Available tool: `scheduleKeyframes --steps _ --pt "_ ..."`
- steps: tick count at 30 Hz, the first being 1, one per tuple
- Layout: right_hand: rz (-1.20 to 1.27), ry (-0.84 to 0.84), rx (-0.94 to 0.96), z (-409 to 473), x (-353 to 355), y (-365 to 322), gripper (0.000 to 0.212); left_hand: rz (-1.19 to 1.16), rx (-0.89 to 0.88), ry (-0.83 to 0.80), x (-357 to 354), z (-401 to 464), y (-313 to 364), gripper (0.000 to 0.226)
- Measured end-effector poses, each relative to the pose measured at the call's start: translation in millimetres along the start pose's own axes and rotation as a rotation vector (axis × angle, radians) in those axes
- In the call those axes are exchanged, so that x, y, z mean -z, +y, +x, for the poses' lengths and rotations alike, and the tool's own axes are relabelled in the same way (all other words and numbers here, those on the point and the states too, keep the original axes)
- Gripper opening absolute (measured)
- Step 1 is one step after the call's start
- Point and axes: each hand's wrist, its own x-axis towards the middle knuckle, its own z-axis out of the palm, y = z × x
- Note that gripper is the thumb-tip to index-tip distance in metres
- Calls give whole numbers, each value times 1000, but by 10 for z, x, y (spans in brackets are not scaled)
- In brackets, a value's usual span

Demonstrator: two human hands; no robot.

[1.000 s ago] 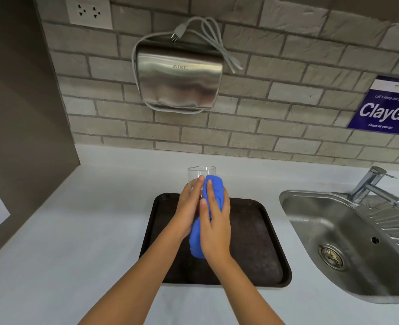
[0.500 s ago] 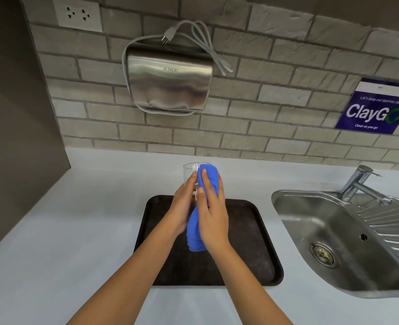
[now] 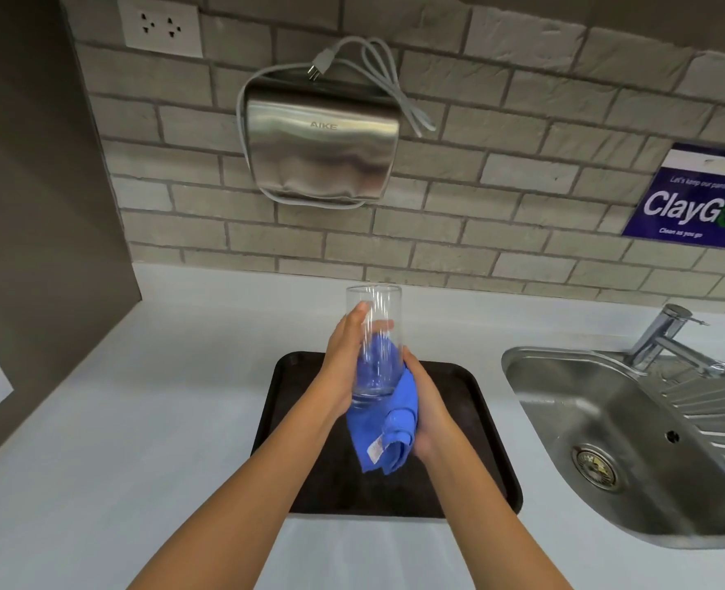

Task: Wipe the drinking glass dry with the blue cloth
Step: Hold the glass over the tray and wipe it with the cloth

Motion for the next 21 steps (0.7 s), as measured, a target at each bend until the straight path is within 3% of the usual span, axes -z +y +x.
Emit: scheduleKeyframes --steps 4,6,8,11,17,21 --pt "98 0 62 21 -31 77 37 146 -139 49 47 61 -79 49" --pt "77 29 95 17 -33 117 47 267 -251 89 91 40 -178 54" --pt "-31 121 193 26 -53 191 41 367 -306 68 89 -4 -272 65" --pt "-330 253 458 -9 -112 320 39 298 -248 84 71 -51 -285 69" --pt "-885 220 788 -101 -196 529 53 10 -55 -21 191 -61 -210 58" --pt "-708 74 739 -6 -185 245 45 -17 -50 -154 249 -115 -263 50"
